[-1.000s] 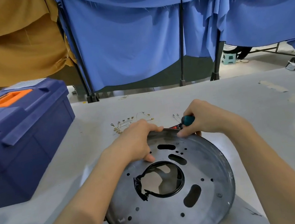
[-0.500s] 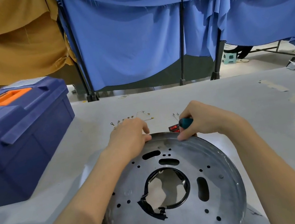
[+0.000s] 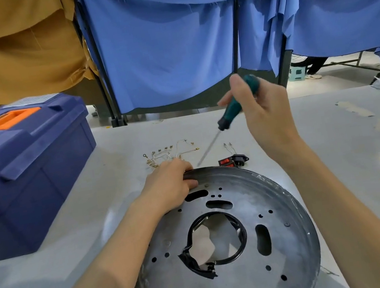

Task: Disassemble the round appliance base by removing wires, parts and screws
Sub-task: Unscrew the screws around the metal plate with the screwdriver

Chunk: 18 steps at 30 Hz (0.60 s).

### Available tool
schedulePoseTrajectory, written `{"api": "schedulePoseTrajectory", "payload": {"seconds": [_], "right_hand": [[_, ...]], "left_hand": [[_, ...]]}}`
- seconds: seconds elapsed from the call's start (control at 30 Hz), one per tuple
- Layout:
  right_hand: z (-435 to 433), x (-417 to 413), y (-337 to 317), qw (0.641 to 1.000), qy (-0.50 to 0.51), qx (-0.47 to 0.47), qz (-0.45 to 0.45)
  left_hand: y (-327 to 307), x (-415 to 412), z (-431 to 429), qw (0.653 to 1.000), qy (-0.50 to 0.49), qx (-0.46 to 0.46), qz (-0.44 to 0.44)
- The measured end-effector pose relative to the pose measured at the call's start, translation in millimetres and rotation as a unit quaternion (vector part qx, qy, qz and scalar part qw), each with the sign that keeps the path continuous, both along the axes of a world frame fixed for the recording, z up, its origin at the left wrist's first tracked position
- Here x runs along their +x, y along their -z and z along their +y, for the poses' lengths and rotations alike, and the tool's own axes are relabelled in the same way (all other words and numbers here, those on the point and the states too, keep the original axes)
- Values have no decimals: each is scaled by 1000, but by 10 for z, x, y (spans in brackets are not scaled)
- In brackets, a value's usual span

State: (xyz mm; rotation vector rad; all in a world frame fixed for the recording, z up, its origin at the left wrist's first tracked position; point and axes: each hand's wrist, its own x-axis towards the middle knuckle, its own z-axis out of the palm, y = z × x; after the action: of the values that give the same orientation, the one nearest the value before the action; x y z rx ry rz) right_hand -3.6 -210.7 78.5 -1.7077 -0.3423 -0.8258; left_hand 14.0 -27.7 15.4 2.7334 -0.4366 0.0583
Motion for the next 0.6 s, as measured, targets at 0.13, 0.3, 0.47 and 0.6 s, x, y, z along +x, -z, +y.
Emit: {"api": "schedulePoseTrajectory", "payload": {"seconds": [0.13, 0.3, 0.47, 0.6], "right_hand": [[29, 26, 99, 999, -15, 7, 37], [42, 98, 272, 994, 13, -52, 93], [45, 116, 305, 993, 31, -64, 98], [50, 122, 298, 992, 36, -73, 95]], "left_hand": [[3, -9, -14, 1000, -7, -1, -13], [37, -14, -14, 1000, -11, -12, -25], [60, -5, -19, 999, -18, -15, -29], [56, -12, -21, 999, -24, -10, -37]]}}
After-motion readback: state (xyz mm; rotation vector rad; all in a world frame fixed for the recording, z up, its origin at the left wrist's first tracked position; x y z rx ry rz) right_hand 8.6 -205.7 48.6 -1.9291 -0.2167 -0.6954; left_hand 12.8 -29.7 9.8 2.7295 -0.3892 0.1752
